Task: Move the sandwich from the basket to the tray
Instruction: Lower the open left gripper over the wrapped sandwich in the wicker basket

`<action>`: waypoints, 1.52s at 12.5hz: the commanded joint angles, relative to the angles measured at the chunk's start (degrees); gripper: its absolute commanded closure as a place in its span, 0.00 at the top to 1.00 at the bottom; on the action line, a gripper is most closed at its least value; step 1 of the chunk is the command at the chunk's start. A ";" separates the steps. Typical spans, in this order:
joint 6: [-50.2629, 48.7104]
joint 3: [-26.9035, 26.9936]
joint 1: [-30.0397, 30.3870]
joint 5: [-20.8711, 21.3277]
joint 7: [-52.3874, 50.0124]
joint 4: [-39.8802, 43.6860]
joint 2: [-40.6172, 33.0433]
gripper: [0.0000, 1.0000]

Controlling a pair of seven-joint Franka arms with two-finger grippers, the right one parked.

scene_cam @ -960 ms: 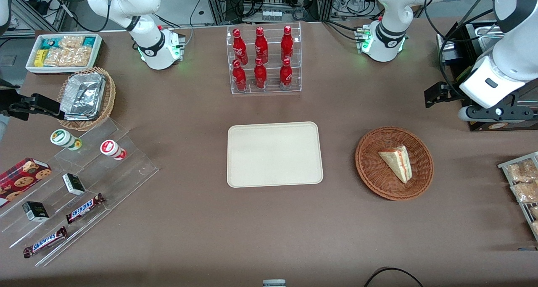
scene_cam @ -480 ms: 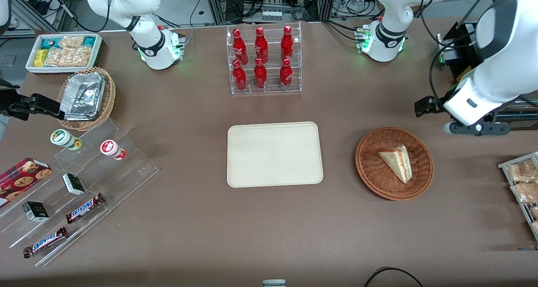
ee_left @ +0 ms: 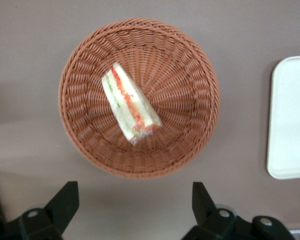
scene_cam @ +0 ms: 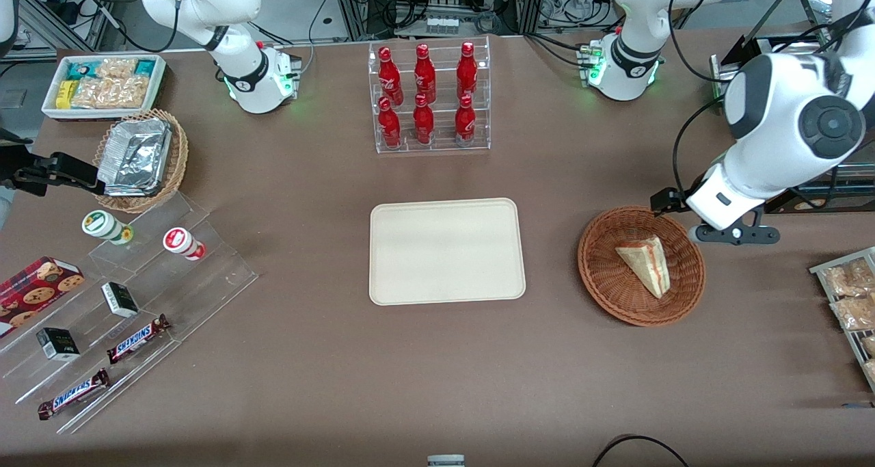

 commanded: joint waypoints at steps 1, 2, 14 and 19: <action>8.97 -0.36 0.68 0.86 0.76 -6.76 -0.91 1.00; 13.44 -0.36 0.77 0.86 0.67 -9.49 -0.65 1.00; 27.46 1.04 0.42 0.68 -37.34 -11.27 7.70 1.00; 28.17 0.96 0.33 0.68 -45.64 -11.45 9.55 1.00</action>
